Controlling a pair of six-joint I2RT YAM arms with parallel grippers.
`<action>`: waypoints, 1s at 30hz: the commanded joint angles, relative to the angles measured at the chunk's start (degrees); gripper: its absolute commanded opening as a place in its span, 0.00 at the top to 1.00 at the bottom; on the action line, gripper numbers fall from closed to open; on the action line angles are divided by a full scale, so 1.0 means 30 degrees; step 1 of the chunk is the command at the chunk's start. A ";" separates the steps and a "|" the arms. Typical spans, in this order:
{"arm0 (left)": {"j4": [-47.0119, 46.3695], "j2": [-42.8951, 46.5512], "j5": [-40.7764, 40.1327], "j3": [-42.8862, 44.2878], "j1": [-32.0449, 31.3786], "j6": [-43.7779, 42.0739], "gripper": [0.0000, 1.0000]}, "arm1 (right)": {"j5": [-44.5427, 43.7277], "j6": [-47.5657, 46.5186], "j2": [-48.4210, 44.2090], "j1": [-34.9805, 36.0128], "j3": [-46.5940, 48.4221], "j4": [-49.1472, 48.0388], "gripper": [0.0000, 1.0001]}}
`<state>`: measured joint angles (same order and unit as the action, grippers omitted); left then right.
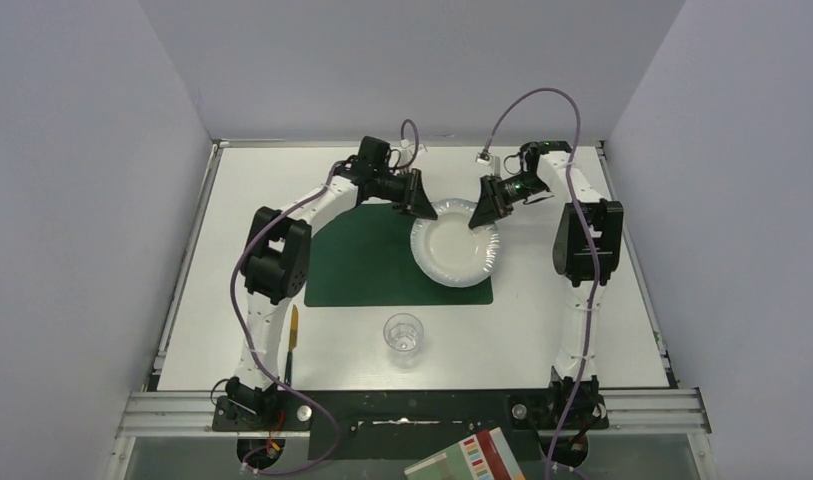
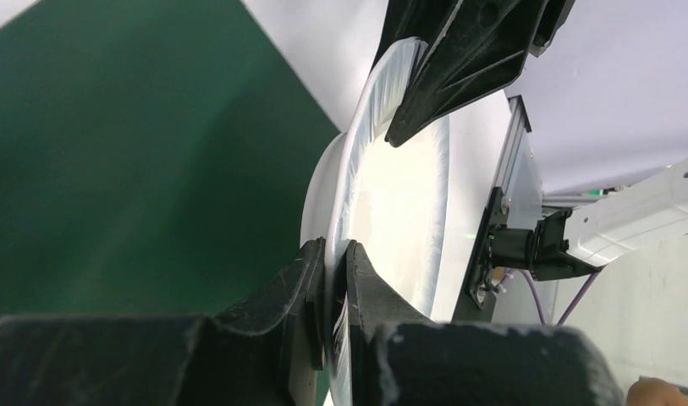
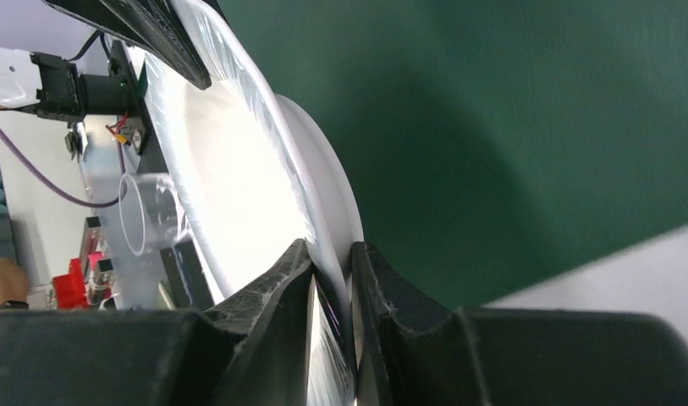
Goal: Set the dinner table for one person
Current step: Pick up the plate at the center of the board, then move the napkin to the center of the board.
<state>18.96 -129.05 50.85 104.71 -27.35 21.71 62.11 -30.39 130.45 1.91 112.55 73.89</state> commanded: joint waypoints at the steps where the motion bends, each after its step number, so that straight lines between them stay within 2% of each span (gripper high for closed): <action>1: 0.1695 0.1620 -0.0354 -0.1226 0.2109 -0.1873 1.00 | 0.0191 0.2862 0.0376 0.0298 0.2799 -0.0376 1.00; 13: 0.1829 0.2950 -0.0824 -0.5155 0.5849 -0.3797 1.00 | -0.0063 0.3766 0.3837 0.3012 0.6582 -0.0170 1.00; 30: 0.2251 0.4318 -0.1829 -0.7934 0.7399 -0.5747 1.00 | -0.0483 0.3736 0.4207 0.4638 0.6692 -0.0174 1.00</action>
<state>20.45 -119.46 54.24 82.96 -11.00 9.13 62.35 -20.32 145.40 18.70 130.32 67.83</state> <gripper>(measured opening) 0.088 0.180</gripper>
